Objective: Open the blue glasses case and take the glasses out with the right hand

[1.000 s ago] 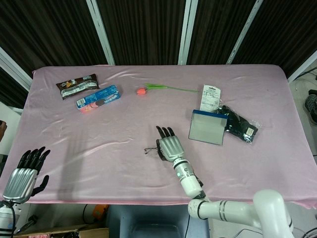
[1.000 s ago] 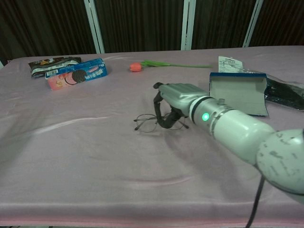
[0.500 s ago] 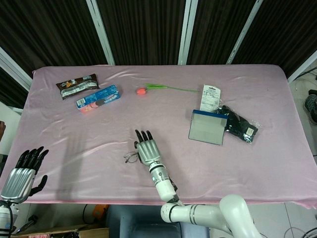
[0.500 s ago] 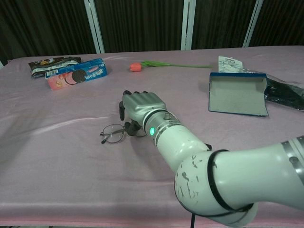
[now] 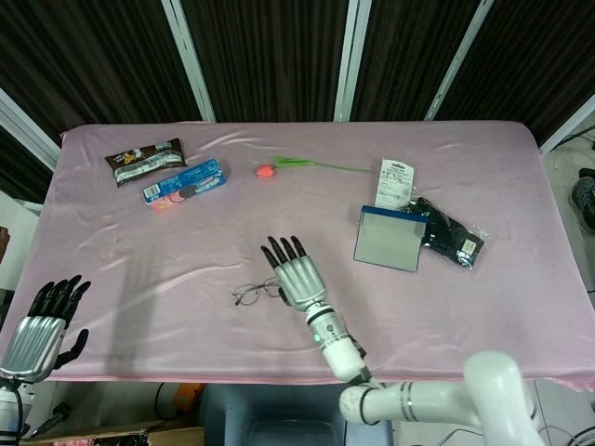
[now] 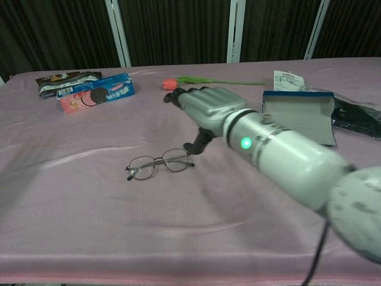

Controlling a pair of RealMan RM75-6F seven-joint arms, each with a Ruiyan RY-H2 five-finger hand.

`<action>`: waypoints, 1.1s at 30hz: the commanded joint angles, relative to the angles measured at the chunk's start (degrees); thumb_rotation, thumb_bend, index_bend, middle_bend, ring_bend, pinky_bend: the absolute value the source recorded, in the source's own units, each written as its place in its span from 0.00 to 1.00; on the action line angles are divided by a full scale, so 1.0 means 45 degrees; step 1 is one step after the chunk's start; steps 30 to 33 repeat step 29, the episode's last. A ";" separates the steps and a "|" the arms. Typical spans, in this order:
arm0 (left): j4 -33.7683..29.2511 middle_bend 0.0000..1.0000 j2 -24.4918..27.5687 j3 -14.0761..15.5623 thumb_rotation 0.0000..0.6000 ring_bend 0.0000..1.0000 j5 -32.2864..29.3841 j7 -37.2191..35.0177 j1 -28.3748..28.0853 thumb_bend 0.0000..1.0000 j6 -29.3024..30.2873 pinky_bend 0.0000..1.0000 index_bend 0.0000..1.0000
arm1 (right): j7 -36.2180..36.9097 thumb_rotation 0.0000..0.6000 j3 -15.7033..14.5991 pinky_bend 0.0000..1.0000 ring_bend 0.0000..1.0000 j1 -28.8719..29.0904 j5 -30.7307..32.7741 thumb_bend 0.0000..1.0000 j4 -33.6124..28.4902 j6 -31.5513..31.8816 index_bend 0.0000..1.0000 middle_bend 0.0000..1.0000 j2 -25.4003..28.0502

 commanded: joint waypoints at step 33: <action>0.0012 0.00 -0.0361 -0.0023 1.00 0.00 0.0343 0.0715 0.0311 0.41 0.0742 0.01 0.00 | 0.6599 1.00 -0.4908 0.00 0.00 -0.8266 -0.5918 0.46 -0.1726 0.5321 0.09 0.00 0.8296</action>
